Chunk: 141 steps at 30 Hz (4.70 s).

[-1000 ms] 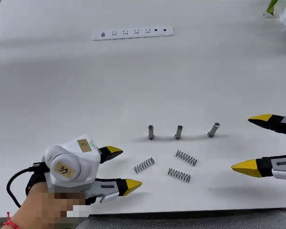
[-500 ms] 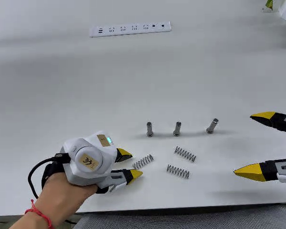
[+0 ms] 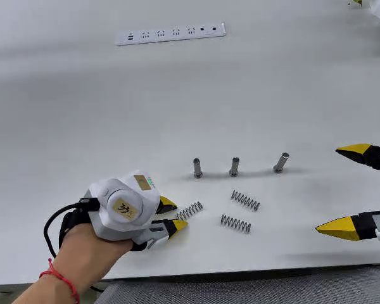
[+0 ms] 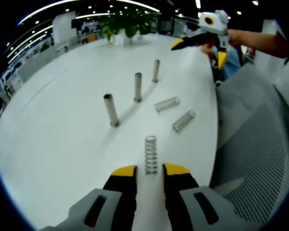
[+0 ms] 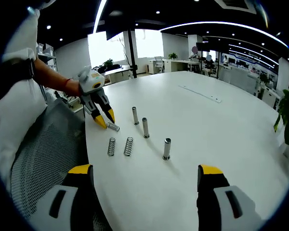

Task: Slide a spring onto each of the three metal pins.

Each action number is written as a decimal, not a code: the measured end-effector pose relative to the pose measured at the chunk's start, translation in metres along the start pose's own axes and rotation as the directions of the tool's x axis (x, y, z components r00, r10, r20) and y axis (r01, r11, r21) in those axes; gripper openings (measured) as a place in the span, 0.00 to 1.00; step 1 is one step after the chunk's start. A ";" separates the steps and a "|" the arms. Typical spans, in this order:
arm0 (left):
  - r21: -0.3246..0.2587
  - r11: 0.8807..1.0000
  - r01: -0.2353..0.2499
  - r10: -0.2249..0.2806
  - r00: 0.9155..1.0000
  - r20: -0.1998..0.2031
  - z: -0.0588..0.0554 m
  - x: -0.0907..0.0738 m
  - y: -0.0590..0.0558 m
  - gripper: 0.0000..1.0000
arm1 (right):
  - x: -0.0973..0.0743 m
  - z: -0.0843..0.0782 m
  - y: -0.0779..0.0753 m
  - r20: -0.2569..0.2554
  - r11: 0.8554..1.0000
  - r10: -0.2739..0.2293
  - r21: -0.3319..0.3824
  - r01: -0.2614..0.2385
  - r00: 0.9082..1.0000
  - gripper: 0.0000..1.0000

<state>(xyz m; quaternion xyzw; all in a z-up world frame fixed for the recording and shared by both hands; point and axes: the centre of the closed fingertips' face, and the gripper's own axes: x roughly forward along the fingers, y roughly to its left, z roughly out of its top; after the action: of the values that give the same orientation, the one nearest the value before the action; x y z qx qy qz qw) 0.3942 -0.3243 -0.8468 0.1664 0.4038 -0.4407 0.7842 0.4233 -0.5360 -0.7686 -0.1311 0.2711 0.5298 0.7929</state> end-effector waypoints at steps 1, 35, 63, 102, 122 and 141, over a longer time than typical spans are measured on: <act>0.001 1.000 -0.001 0.001 1.000 -0.004 -0.001 0.000 0.000 0.21 | 0.000 0.000 0.000 0.003 1.000 0.000 0.001 0.000 1.000 0.90; 0.027 1.000 -0.009 0.010 0.999 -0.037 -0.001 0.002 0.002 0.11 | -0.004 0.003 -0.003 0.027 1.000 -0.021 0.009 0.020 0.999 0.89; -0.043 0.999 0.022 -0.015 0.990 0.138 0.027 -0.029 -0.010 0.10 | -0.005 0.048 0.003 0.115 0.999 -0.023 0.028 0.020 0.993 0.82; -0.018 0.997 0.081 -0.056 0.813 0.579 0.170 -0.094 -0.039 0.10 | 0.034 0.166 0.049 0.494 0.804 0.072 0.486 -0.343 0.866 0.17; -0.003 0.995 0.100 -0.081 0.820 0.566 0.168 -0.089 -0.042 0.10 | 0.032 0.177 0.058 0.454 0.869 0.135 0.373 -0.326 0.881 0.12; 0.047 0.993 0.107 -0.115 0.834 0.540 0.166 -0.082 -0.050 0.10 | 0.030 0.172 0.071 0.314 0.945 0.222 0.165 -0.283 0.923 0.12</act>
<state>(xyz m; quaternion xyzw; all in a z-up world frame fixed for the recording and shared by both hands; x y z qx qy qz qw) 0.4098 -0.4090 -0.6756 0.0173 0.1718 -0.5173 0.8382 0.4174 -0.3990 -0.6387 0.0676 0.2199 0.6104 0.7579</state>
